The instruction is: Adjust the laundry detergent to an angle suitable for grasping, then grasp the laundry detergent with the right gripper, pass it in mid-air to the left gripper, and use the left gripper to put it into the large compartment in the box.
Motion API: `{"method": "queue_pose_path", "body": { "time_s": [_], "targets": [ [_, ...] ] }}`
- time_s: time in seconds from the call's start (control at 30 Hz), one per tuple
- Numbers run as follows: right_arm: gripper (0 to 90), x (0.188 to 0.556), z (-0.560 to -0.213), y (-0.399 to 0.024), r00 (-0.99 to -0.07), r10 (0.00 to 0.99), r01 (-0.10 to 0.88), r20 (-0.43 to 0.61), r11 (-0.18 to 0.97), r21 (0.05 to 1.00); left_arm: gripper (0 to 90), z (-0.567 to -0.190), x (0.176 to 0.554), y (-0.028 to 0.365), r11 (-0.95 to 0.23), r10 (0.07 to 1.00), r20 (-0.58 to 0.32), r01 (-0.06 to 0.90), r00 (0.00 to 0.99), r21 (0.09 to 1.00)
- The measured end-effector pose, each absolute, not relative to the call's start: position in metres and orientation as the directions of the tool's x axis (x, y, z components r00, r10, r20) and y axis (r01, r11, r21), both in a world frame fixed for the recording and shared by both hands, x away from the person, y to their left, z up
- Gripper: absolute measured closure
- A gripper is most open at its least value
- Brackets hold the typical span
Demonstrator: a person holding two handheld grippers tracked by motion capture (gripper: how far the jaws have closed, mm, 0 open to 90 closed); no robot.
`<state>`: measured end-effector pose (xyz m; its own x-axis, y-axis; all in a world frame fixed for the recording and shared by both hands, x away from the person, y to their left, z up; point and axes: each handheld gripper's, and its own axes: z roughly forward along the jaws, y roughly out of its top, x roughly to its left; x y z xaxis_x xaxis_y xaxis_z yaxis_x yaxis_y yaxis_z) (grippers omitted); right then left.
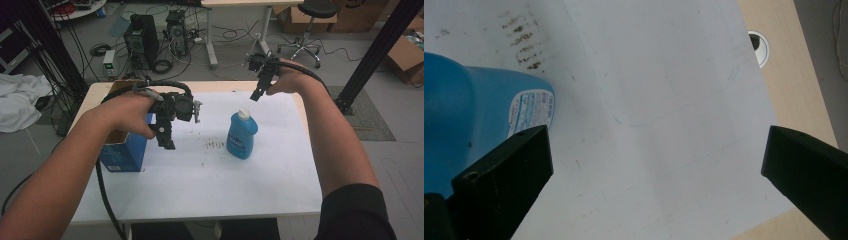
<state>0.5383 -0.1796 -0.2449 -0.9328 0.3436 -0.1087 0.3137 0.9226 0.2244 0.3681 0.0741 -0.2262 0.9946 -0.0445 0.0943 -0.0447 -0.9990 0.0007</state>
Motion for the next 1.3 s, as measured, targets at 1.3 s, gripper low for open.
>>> {"method": "queue_pose_path", "body": {
  "time_s": [1.3],
  "targets": [
    [0.0, 0.534, -0.235, -0.187, -0.925, 0.356, 0.317, -0.130, 0.914, 0.252, 0.3, -0.220, 0.361, 0.070, -0.999, -0.049, 0.116, -0.047, 0.992, -0.012]
  ]
}}
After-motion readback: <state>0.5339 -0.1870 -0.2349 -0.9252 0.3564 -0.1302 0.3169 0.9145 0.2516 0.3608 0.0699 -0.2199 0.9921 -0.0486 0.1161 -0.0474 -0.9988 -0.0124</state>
